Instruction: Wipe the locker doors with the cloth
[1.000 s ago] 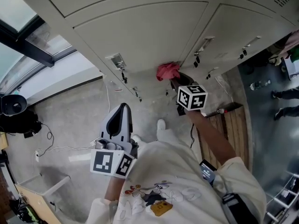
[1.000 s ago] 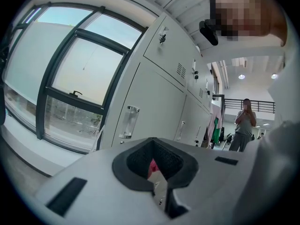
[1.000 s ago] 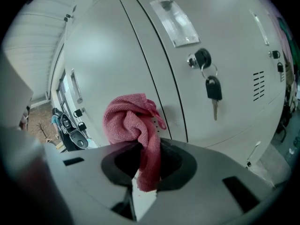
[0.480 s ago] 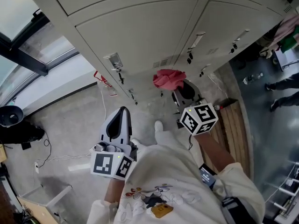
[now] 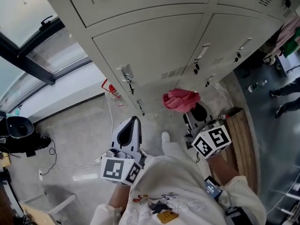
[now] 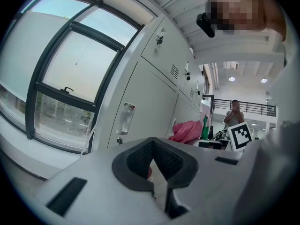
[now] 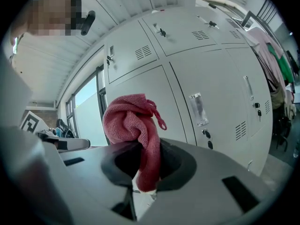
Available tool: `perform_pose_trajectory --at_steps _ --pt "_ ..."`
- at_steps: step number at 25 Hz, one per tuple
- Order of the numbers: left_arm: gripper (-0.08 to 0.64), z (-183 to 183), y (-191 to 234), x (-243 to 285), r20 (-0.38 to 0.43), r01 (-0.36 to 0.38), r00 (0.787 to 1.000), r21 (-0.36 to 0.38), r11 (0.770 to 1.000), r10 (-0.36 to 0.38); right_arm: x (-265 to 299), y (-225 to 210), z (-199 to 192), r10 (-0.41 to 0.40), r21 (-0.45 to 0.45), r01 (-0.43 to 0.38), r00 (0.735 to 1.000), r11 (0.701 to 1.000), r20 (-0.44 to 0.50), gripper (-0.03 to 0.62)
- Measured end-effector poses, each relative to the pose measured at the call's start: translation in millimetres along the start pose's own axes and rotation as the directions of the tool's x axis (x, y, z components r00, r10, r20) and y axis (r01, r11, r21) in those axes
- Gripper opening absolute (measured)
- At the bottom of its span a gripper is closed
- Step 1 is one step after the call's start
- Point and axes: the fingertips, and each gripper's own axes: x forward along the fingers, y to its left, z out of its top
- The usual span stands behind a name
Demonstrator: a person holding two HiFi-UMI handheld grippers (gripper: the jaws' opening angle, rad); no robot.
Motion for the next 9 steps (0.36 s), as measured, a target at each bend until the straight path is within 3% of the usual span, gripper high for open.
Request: perform_pose_trajectory --at_steps 9 --pt "0.002 5 -5 -7 0.007 0.005 1.0 0.002 1.0 -0.005 -10 13 4 0.024 0.013 -0.024 1.0 1.0 -0.007 0.071"
